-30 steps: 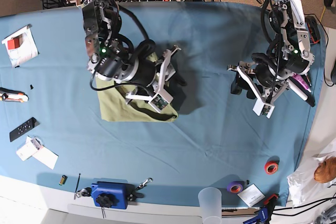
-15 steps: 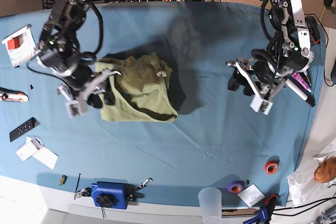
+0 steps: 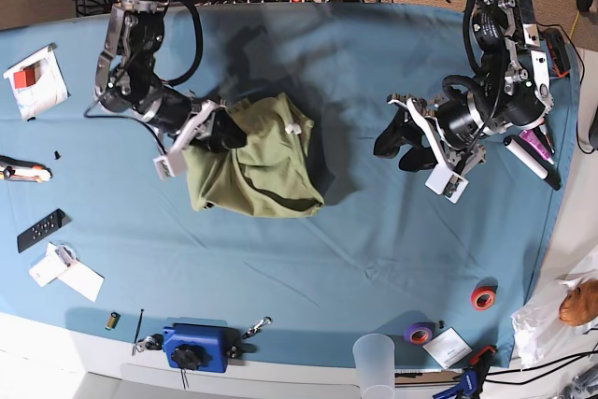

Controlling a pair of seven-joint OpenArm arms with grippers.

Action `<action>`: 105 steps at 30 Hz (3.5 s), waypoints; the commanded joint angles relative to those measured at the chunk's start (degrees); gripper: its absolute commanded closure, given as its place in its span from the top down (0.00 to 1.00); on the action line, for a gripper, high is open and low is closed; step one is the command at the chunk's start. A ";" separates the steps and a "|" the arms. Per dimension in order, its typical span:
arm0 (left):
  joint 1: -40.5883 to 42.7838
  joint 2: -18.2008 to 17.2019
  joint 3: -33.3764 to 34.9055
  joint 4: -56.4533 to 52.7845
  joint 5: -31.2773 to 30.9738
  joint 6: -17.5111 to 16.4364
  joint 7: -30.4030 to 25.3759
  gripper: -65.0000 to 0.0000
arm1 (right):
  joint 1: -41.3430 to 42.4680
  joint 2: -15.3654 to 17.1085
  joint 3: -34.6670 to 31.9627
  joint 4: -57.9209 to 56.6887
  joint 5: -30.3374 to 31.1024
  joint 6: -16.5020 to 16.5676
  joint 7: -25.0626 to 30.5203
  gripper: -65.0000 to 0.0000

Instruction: Layout the t-shirt on the table in an organized manner, then fold the t-shirt properly

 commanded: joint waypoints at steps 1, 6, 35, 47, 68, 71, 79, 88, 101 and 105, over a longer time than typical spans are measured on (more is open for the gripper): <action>-0.63 -0.26 -0.07 1.01 -1.68 -0.24 -1.33 0.44 | 0.46 -0.15 -1.11 0.39 0.70 -0.12 -1.77 0.34; -0.22 2.19 -0.07 1.01 -1.14 -0.26 -4.59 0.44 | 1.14 -0.15 -0.39 7.32 6.05 -0.12 -5.03 0.34; -4.33 12.48 23.52 -9.99 22.75 14.47 -16.94 0.49 | -0.87 0.83 18.82 27.28 -18.73 -6.75 -0.68 0.34; -5.46 12.72 23.52 -14.05 25.62 21.14 -15.02 0.49 | -0.85 0.81 18.01 27.28 -20.48 -7.48 -0.68 0.34; -8.26 17.35 23.52 -22.43 16.26 22.62 -14.16 0.34 | -4.00 0.81 18.01 22.75 -21.29 -8.70 1.68 0.34; -8.26 17.35 23.54 -22.43 15.52 22.58 -14.58 0.23 | -4.00 0.83 18.01 17.20 -21.31 -8.68 3.54 0.34; -8.28 17.44 23.52 -22.43 14.21 22.51 -15.67 0.00 | -3.82 0.83 18.01 11.26 -21.18 -6.88 7.78 0.34; -10.67 16.96 23.56 -22.43 14.19 11.74 -7.74 0.00 | -3.87 0.83 18.01 11.26 -12.31 -0.12 2.40 0.34; -19.58 6.45 36.02 -22.43 14.21 4.81 -11.63 0.00 | -4.04 0.83 8.59 11.26 -0.04 -0.12 -8.00 0.34; -22.93 5.88 40.63 -22.43 18.03 4.66 -13.25 0.00 | -4.02 0.81 -0.70 11.26 -0.79 -0.12 -7.28 0.34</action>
